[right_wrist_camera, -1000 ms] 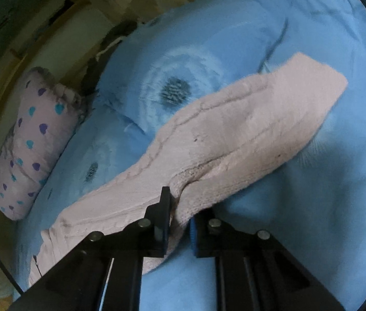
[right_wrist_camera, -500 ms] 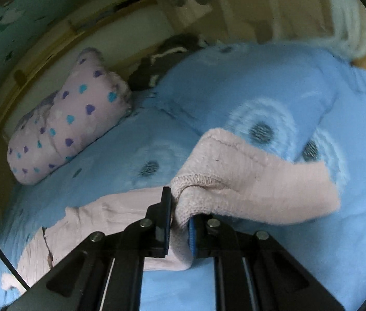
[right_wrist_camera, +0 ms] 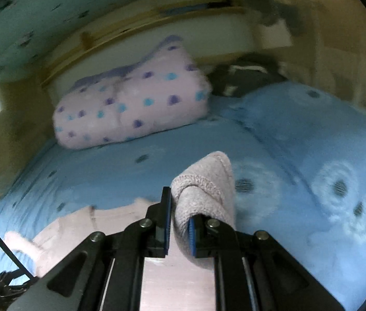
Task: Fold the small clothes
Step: 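Lift the sleeve with the right tool, fold it across the front, release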
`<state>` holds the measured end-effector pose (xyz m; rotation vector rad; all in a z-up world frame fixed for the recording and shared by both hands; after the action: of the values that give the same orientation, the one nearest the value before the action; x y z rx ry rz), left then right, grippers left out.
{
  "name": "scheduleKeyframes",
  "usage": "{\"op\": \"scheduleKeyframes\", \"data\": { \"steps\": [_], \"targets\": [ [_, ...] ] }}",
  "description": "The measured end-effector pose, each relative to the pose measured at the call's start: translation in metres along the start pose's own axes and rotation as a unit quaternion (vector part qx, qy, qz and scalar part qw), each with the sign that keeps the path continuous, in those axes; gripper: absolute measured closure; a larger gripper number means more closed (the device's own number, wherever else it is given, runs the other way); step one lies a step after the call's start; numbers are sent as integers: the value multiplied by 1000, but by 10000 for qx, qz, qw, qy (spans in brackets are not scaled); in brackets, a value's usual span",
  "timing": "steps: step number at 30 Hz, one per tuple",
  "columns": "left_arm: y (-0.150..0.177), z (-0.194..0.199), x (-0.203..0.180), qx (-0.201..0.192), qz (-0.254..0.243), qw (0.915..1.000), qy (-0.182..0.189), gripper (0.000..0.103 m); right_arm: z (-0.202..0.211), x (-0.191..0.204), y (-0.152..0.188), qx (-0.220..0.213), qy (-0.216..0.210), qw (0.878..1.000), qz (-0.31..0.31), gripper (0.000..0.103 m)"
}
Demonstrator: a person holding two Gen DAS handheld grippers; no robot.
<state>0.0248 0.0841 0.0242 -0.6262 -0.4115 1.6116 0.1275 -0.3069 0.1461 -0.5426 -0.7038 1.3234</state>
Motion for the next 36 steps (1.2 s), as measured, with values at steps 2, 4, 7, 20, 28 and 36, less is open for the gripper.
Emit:
{"op": "scheduleKeyframes", "data": {
  "steps": [2, 4, 7, 20, 28, 36],
  "targets": [
    [1, -1, 6, -40, 54, 10000, -36, 16, -4, 30, 3, 74, -145, 9996, 208, 92],
    [1, -2, 11, -73, 118, 9999, -13, 16, -13, 57, 12, 202, -263, 9986, 410, 92],
    [1, -1, 18, -104, 233, 9997, 18, 17, -35, 91, 35, 518, -318, 9959, 675, 92],
    [4, -1, 20, -138, 183, 9997, 33, 17, -117, 138, 144, 2145, -699, 9712, 763, 53],
    [1, 3, 11, -196, 105, 9997, 142, 17, -64, 137, 143, 2234, -1007, 9650, 938, 35],
    [-11, 17, -12, -314, -20, 9993, 210, 17, -1, 120, 105, 1685, -1275, 9720, 1024, 30]
  ]
}}
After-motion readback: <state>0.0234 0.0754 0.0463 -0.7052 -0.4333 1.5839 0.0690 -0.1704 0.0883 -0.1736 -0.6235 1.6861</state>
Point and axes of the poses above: each gripper's, at about its wrist camera, not at the fingertips, and z roughly against the way its jaws point, x to its left, y to its underside, the point moved 2 cm from there along -z, roughly the way its jaws point, and after that the axes turned 7 degrees about y, right-handed, at the moved point
